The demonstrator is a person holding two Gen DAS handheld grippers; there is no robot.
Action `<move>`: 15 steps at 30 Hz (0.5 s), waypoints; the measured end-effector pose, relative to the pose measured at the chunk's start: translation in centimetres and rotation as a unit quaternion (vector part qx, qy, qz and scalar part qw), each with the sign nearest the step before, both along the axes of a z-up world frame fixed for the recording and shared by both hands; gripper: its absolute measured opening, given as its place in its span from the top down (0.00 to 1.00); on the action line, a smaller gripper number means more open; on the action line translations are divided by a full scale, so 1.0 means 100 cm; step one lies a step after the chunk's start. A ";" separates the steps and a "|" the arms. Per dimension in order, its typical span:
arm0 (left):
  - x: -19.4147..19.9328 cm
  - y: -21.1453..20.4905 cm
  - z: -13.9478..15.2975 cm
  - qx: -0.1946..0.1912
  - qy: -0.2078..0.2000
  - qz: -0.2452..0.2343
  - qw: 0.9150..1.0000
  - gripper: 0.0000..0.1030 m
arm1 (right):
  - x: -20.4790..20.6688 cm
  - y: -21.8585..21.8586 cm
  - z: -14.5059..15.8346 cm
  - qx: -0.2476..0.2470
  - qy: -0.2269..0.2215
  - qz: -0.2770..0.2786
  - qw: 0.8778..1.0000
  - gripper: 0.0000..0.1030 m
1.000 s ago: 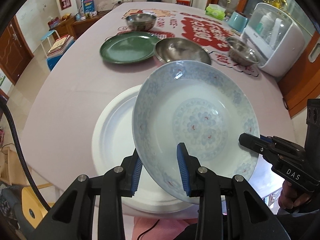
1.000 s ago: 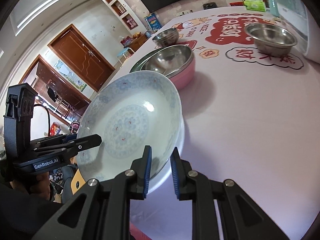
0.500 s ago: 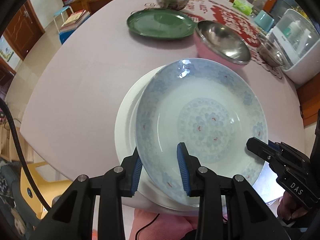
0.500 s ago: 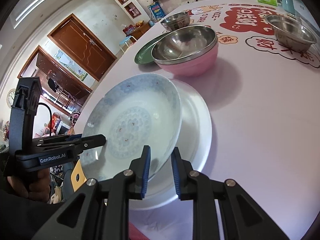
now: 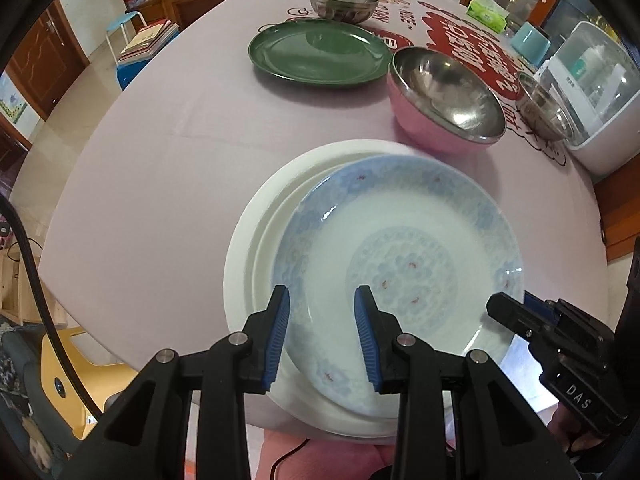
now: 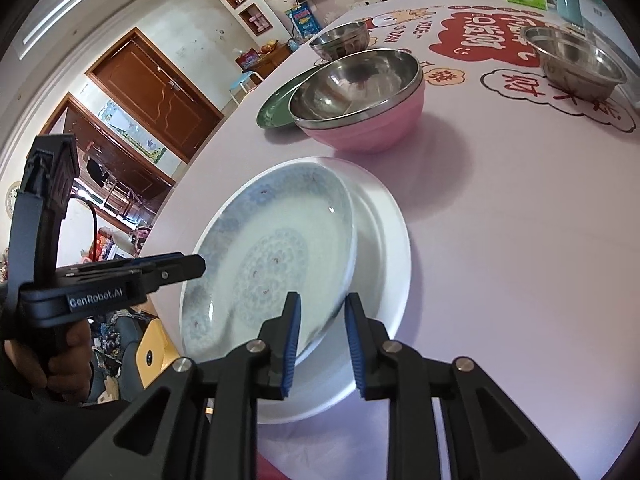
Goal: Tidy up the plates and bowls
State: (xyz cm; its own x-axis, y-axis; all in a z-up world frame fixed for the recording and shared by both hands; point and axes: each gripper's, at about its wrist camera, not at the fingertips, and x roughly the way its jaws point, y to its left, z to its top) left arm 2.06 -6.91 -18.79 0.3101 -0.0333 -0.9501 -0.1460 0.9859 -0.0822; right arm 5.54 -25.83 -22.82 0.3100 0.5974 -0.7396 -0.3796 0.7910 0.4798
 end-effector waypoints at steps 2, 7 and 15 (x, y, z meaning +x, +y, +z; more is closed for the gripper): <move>0.000 -0.001 0.002 0.000 -0.003 0.002 1.000 0.69 | 0.000 -0.004 -0.002 -0.005 0.004 -0.004 1.000 0.77; -0.007 -0.004 0.013 -0.005 -0.016 0.014 1.000 0.67 | 0.000 -0.017 0.003 0.023 -0.010 -0.020 0.999 0.76; -0.025 -0.001 0.031 -0.003 -0.020 0.037 0.999 0.64 | 0.001 -0.021 0.008 0.042 -0.010 -0.024 0.999 0.67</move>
State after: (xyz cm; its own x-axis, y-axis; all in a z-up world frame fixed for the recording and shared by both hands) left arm -0.49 -6.98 -15.64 0.3496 -0.0144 -0.9368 -0.2147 0.9720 -0.0951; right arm 5.62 -27.96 -22.00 0.3540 0.6416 -0.6805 -0.3531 0.7654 0.5380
